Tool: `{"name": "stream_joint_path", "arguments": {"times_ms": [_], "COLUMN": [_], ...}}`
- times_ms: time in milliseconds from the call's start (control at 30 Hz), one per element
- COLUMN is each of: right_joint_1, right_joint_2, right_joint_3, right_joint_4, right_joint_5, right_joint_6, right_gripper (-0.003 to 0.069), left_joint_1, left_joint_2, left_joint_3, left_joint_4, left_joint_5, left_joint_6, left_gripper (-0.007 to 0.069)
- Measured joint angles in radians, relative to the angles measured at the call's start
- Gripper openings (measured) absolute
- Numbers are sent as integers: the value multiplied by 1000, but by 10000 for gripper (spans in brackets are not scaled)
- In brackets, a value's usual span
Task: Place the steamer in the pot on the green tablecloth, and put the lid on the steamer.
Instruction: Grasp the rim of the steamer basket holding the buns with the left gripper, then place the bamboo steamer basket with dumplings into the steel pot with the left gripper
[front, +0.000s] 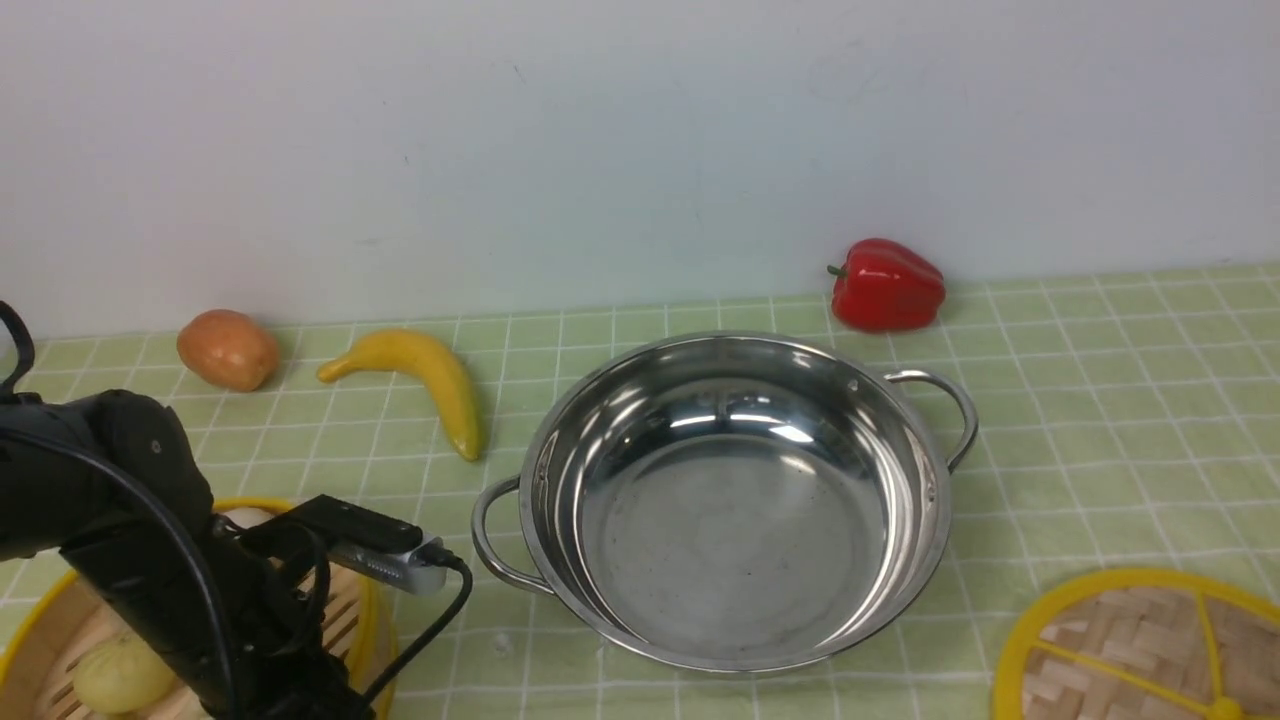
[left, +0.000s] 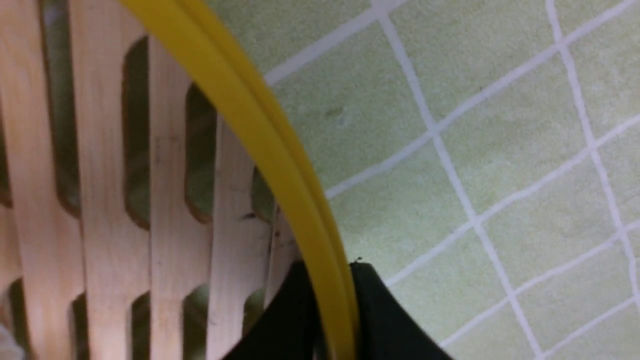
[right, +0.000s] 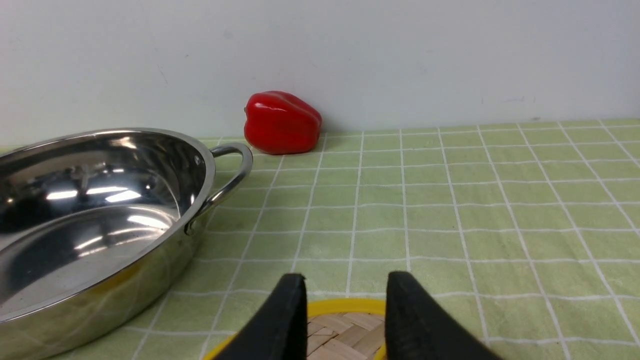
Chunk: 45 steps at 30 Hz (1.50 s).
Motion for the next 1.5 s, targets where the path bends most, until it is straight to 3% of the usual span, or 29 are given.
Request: {"name": "stream_joint_path", "arguments": {"times_ms": [367, 767, 1000, 1233, 1500], "right_joint_1": [0, 0, 0, 0, 0], "right_joint_2": [0, 0, 0, 0, 0], "right_joint_3": [0, 0, 0, 0, 0], "right_joint_4": [0, 0, 0, 0, 0], "right_joint_5": [0, 0, 0, 0, 0], "right_joint_6": [0, 0, 0, 0, 0], "right_gripper": [243, 243, 243, 243, 243], "left_joint_1": [-1, -31, -252, -541, -689], "left_joint_2": [3, -58, -59, -57, 1], "left_joint_3": [-193, -415, -528, -655, -677], "left_joint_4": [75, 158, 251, 275, 284], "left_joint_5": [222, 284, 291, 293, 288], "left_joint_6": [-88, -88, -86, 36, 95], "left_gripper": [29, 29, 29, 29, 29]}}
